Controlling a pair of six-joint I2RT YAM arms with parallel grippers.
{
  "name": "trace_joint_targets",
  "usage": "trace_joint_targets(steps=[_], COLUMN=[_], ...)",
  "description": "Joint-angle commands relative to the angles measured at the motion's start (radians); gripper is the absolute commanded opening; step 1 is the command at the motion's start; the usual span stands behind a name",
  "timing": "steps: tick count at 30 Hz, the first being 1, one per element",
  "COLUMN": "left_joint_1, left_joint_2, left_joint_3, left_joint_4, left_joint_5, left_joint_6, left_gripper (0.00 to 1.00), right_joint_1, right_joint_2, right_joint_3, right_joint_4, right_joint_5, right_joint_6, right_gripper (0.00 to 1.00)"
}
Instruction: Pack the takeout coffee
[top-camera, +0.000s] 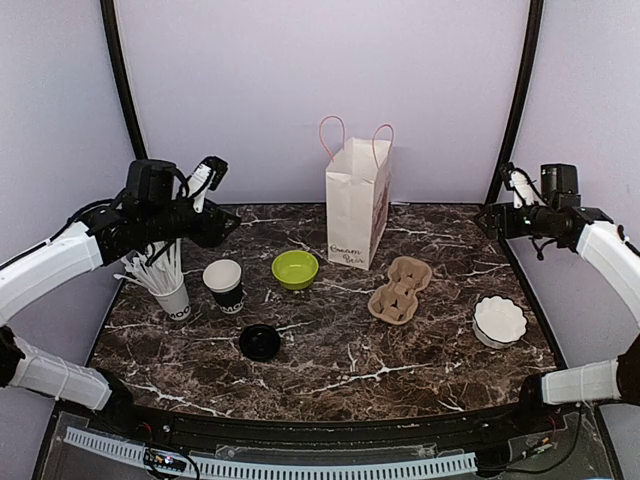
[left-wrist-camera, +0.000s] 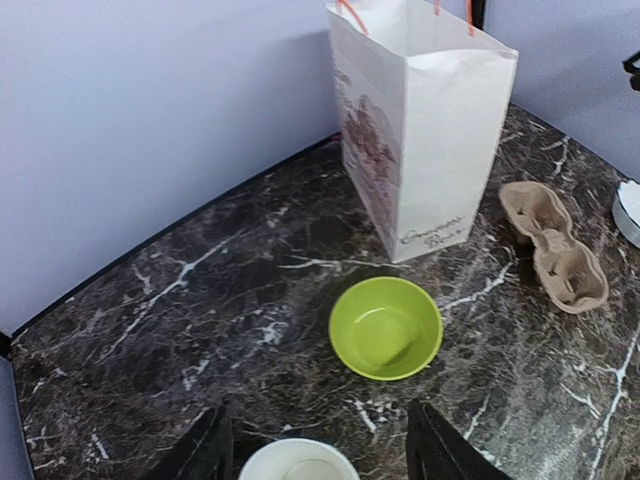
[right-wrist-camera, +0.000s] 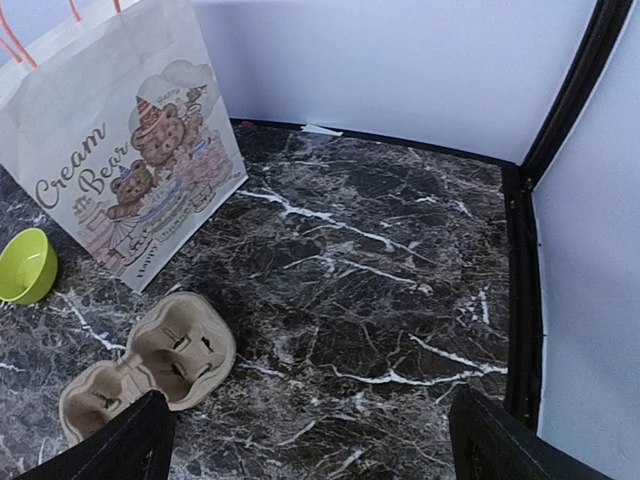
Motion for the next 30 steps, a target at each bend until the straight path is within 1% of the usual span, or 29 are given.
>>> trace_joint_targets(steps=[1, 5, 8, 10, 13, 17, 19, 24, 27, 30], left_joint_1=[-0.128, -0.245, -0.29, -0.306, -0.316, -0.32, -0.321, -0.315, -0.303, -0.282], left_joint_2=[0.065, 0.134, 0.167, 0.176, 0.19, 0.252, 0.282, 0.357, 0.414, 0.439], left_joint_3=[0.11, 0.209, 0.26, 0.281, 0.312, 0.36, 0.372, 0.397, 0.429, 0.434], left_joint_4=[-0.159, -0.332, -0.438, -0.495, -0.597, -0.726, -0.764, -0.807, -0.837, -0.832], left_joint_5=[-0.028, -0.142, -0.186, -0.212, -0.247, -0.256, -0.271, -0.299, -0.303, -0.302], left_joint_6=[-0.008, -0.095, -0.174, -0.206, -0.251, -0.308, -0.335, -0.366, -0.388, -0.397], left_gripper=[0.62, 0.59, 0.54, 0.53, 0.53, 0.57, 0.59, 0.62, 0.6, 0.57], right_joint_1=[-0.008, -0.01, -0.01, -0.008, -0.005, -0.005, -0.005, -0.005, -0.005, -0.005], right_joint_2=[-0.024, 0.006, 0.033, 0.044, 0.04, -0.011, -0.029, -0.023, -0.013, -0.014], right_joint_3=[-0.027, -0.036, -0.025, -0.029, -0.067, -0.151, -0.172, -0.172, -0.169, -0.175], right_joint_4=[0.083, 0.117, 0.132, 0.145, 0.172, 0.21, 0.215, 0.201, 0.195, 0.198], right_joint_5=[-0.152, -0.324, -0.435, -0.476, -0.486, -0.46, -0.469, -0.502, -0.497, -0.516], right_joint_6=[-0.013, -0.022, -0.034, -0.038, -0.041, -0.068, -0.082, -0.106, -0.111, -0.12], right_gripper=[0.98, 0.98, 0.96, 0.95, 0.92, 0.89, 0.88, 0.86, 0.85, 0.83])
